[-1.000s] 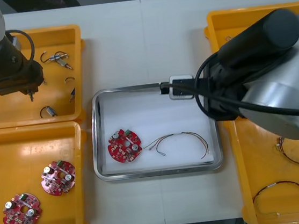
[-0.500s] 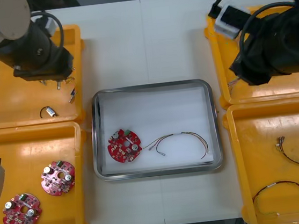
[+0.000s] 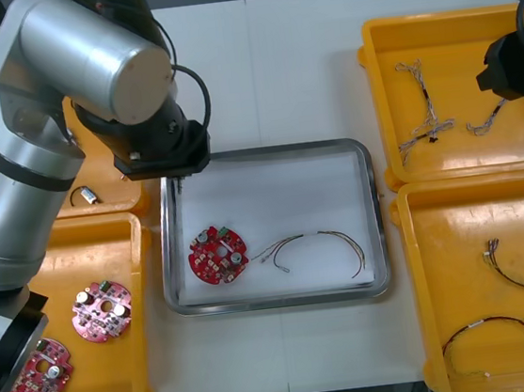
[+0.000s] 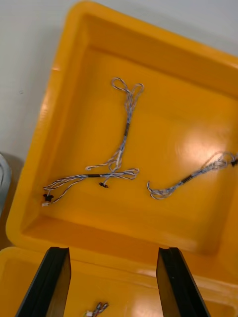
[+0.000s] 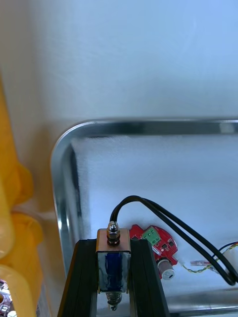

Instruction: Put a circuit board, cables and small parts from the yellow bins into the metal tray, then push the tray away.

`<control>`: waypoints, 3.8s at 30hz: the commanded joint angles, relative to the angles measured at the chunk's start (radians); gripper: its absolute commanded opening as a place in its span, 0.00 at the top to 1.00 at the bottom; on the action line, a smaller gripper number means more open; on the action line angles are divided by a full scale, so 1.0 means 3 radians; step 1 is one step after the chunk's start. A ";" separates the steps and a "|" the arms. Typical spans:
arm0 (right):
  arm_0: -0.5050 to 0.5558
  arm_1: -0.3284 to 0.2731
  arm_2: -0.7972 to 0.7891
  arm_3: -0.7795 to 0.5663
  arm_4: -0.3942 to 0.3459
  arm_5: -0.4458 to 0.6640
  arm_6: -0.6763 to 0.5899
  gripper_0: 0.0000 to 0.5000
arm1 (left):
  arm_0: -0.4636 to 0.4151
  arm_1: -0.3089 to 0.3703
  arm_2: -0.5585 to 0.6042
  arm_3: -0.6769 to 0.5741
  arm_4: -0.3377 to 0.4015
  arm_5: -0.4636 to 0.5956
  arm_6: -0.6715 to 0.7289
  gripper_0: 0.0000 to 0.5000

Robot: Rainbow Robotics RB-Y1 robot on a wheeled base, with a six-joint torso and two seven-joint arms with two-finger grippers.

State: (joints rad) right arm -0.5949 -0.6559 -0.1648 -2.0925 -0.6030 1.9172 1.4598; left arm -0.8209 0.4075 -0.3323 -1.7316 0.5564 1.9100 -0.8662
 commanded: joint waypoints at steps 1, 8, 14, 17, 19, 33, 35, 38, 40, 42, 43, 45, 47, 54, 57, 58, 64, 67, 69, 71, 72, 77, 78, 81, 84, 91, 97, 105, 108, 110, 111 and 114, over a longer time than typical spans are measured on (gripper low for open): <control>-0.0226 -0.0115 -0.0233 0.0389 0.0052 0.0009 -0.0259 0.00 | -0.0071 -0.0116 -0.0258 0.0091 -0.0070 -0.0195 -0.0206 0.99; -0.0441 -0.0115 -0.0238 0.1054 0.0297 0.0009 -0.0602 0.00 | -0.0071 -0.0192 -0.0529 0.0378 -0.0234 -0.0568 -0.0216 0.99; -0.0717 -0.0115 -0.0238 0.1765 0.0497 0.0009 -0.0903 0.00 | -0.0071 -0.0218 -0.0672 0.0510 -0.0295 -0.0701 -0.0232 0.99; -0.0865 -0.0115 -0.0238 0.2123 0.0594 0.0009 -0.1041 0.00 | -0.0015 -0.0218 -0.0697 0.0531 -0.0341 -0.0758 -0.0232 0.99; -0.0957 -0.0115 -0.0238 0.2353 0.0635 0.0009 -0.1144 0.00 | 0.0026 -0.0218 -0.0697 0.0531 -0.0382 -0.0814 -0.0242 1.00; -0.1331 -0.0115 -0.0294 0.3406 0.0711 -0.0689 -0.1619 0.00 | 0.0062 -0.0182 -0.0621 0.0439 -0.0494 -0.0722 -0.0262 0.00; -0.1361 -0.0115 -0.0300 0.3493 0.0727 -0.0786 -0.1629 0.00 | 0.0062 -0.0182 -0.0544 0.0342 -0.0489 -0.0599 -0.0257 0.00; -0.1423 -0.0115 -0.0330 0.3698 0.0732 -0.0960 -0.1645 0.00 | 0.0062 -0.0177 -0.0344 0.0101 -0.0474 -0.0313 -0.0247 0.00; -0.1458 -0.0115 -0.0330 0.3810 0.0737 -0.1037 -0.1660 0.00 | 0.0062 -0.0177 -0.0227 -0.0016 -0.0454 -0.0170 -0.0247 0.00; -0.1510 -0.0115 -0.0330 0.4009 0.0721 -0.1144 -0.1691 0.00 | 0.0057 -0.0157 -0.0043 -0.0144 -0.0402 0.0020 -0.0262 0.00; -0.1540 -0.0115 -0.0330 0.4091 0.0706 -0.1196 -0.1701 0.00 | 0.0057 -0.0141 0.0029 -0.0190 -0.0377 0.0033 -0.0268 0.00; -0.1586 -0.0115 -0.0330 0.4245 0.0696 -0.1288 -0.1721 0.00 | 0.0042 -0.0106 0.0136 -0.0262 -0.0356 0.0033 -0.0278 0.00; -0.1627 -0.0110 -0.0330 0.4419 0.0670 -0.1410 -0.1747 0.00 | 0.0021 -0.0049 0.0238 -0.0303 -0.0331 0.0033 -0.0298 0.00; -0.1673 -0.0043 -0.0325 0.4812 0.0665 -0.1773 -0.1819 0.00 | -0.0020 0.0258 0.0602 -0.0292 -0.0162 0.0033 -0.0385 0.00; -0.1673 -0.0002 -0.0289 0.4935 0.0665 -0.1896 -0.1854 0.00 | -0.0020 0.0406 0.0699 -0.0226 -0.0116 0.0033 -0.0467 0.00; -0.1673 0.0023 -0.0279 0.4986 0.0660 -0.1942 -0.1870 0.00 | -0.0020 0.0457 0.0750 -0.0175 -0.0106 0.0033 -0.0549 0.00; -0.1673 0.0115 -0.0228 0.5180 0.0650 -0.2060 -0.1962 0.00 | -0.0030 0.0641 0.1041 0.0127 -0.0096 0.0033 -0.0937 0.00; -0.1673 0.0156 -0.0197 0.5180 0.0650 -0.2014 -0.2013 0.00 | -0.0081 0.0682 0.1133 0.0326 -0.0152 0.0033 -0.1106 0.00; -0.1673 0.0182 -0.0182 0.5180 0.0640 -0.2014 -0.2090 0.00 | -0.0137 0.0687 0.1164 0.0470 -0.0213 0.0033 -0.1198 0.00; -0.1673 0.0213 -0.0146 0.5180 0.0640 -0.2014 -0.2131 0.00 | -0.0209 0.0687 0.1210 0.0654 -0.0295 0.0033 -0.1295 0.00; -0.1668 0.0223 -0.0121 0.5180 0.0635 -0.2003 -0.2136 0.00 | -0.0255 0.0687 0.1225 0.0771 -0.0331 0.0033 -0.1347 0.00; -0.1637 0.0228 -0.0054 0.5180 0.0635 -0.1973 -0.2171 0.00 | -0.0408 0.0687 0.1246 0.1221 -0.0433 -0.0216 -0.1444 0.00; -0.1627 0.0228 -0.0059 0.5180 0.0635 -0.1973 -0.2177 0.00 | -0.0429 0.0687 0.1246 0.1303 -0.0428 -0.0313 -0.1444 0.00; -0.1591 0.0228 -0.0054 0.5180 0.0635 -0.1973 -0.2187 0.00 | -0.0444 0.0687 0.1246 0.1477 -0.0428 -0.0573 -0.1454 0.00; -0.1566 0.0223 -0.0049 0.5180 0.0655 -0.1973 -0.2187 0.00 | -0.0444 0.0667 0.1246 0.1635 -0.0428 -0.0834 -0.1515 0.00; -0.1525 0.0213 -0.0018 0.5180 0.0706 -0.2019 -0.2141 0.00 | -0.0444 0.0636 0.1236 0.1942 -0.0418 -0.1340 -0.1607 0.00; -0.1510 0.0213 -0.0008 0.5180 0.0665 -0.2044 -0.2064 1.00 | -0.0449 0.0626 0.1077 0.2193 -0.0397 -0.1811 -0.1623 0.00; -0.1510 0.0136 -0.0039 0.5129 0.0701 -0.2039 -0.1982 1.00 | -0.0449 0.0590 0.0898 0.2530 -0.0361 -0.2348 -0.1653 0.00; -0.1510 0.0090 -0.0069 0.5058 0.0737 -0.1952 -0.1977 1.00 | -0.0444 0.0564 0.0852 0.2673 -0.0356 -0.2542 -0.1669 0.00; -0.1504 0.0059 -0.0090 0.4955 0.0757 -0.1835 -0.1972 1.00 | -0.0444 0.0549 0.0842 0.2714 -0.0361 -0.2603 -0.1674 0.00; -0.1499 0.0044 -0.0100 0.4858 0.0773 -0.1722 -0.1967 1.00 | -0.0444 0.0549 0.0842 0.2725 -0.0367 -0.2603 -0.1679 0.00; -0.1469 -0.0012 -0.0126 0.4572 0.0783 -0.1390 -0.1967 1.00 | -0.0444 0.0549 0.0847 0.2725 -0.0361 -0.2542 -0.1689 1.00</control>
State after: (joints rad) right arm -1.0466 -0.6046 -0.1914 -0.6180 -0.3779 1.4343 0.8261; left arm -0.9041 0.5765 -0.0688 -0.9059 0.4421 1.1428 -1.2793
